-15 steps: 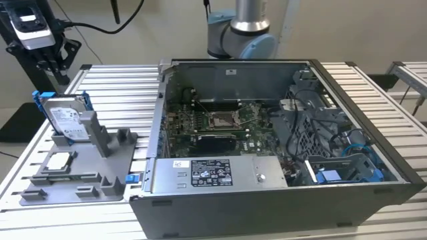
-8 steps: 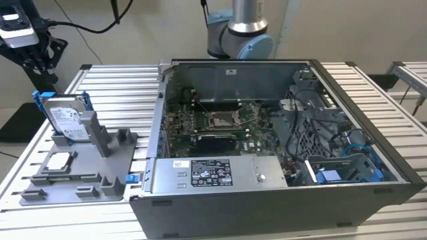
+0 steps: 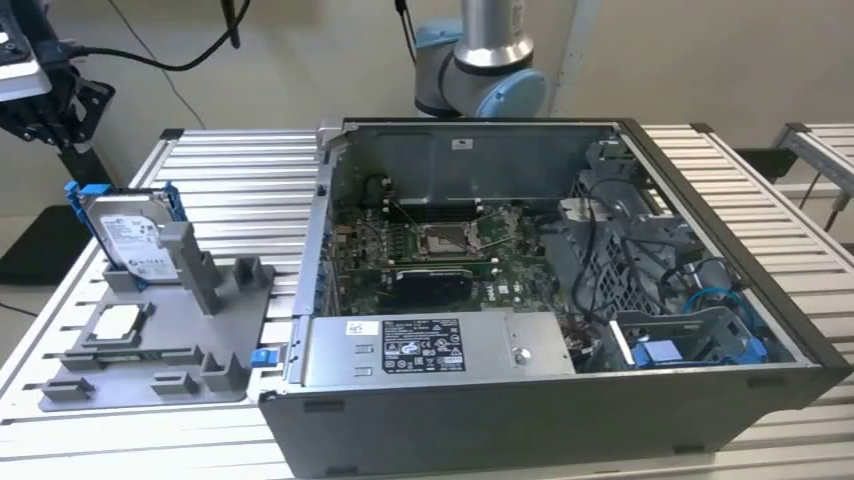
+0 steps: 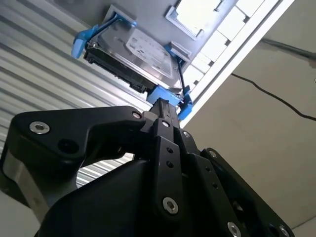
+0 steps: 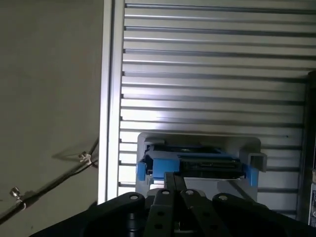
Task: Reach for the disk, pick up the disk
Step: 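Reach for the disk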
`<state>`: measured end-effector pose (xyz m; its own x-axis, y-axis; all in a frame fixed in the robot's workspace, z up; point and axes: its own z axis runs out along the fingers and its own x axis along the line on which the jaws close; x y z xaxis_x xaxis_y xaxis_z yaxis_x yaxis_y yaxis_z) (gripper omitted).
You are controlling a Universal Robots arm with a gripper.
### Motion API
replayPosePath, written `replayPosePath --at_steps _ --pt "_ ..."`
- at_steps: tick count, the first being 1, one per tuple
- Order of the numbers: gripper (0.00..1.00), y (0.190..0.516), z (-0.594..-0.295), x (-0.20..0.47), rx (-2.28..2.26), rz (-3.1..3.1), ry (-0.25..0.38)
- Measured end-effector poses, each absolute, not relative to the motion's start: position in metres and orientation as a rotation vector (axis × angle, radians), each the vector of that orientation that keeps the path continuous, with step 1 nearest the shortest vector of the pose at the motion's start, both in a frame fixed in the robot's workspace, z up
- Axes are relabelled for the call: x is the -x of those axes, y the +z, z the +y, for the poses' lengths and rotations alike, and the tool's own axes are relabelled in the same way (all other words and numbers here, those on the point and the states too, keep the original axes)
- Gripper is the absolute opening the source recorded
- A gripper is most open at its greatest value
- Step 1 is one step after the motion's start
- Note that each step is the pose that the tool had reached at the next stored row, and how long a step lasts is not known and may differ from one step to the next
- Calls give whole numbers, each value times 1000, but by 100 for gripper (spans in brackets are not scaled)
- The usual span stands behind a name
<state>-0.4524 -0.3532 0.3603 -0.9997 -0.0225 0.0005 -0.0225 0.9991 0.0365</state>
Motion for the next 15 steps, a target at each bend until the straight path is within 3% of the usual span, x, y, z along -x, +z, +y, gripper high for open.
replayPosePath --at_steps 15 --pt "0 360 -361 452 -38 -3140 -57"
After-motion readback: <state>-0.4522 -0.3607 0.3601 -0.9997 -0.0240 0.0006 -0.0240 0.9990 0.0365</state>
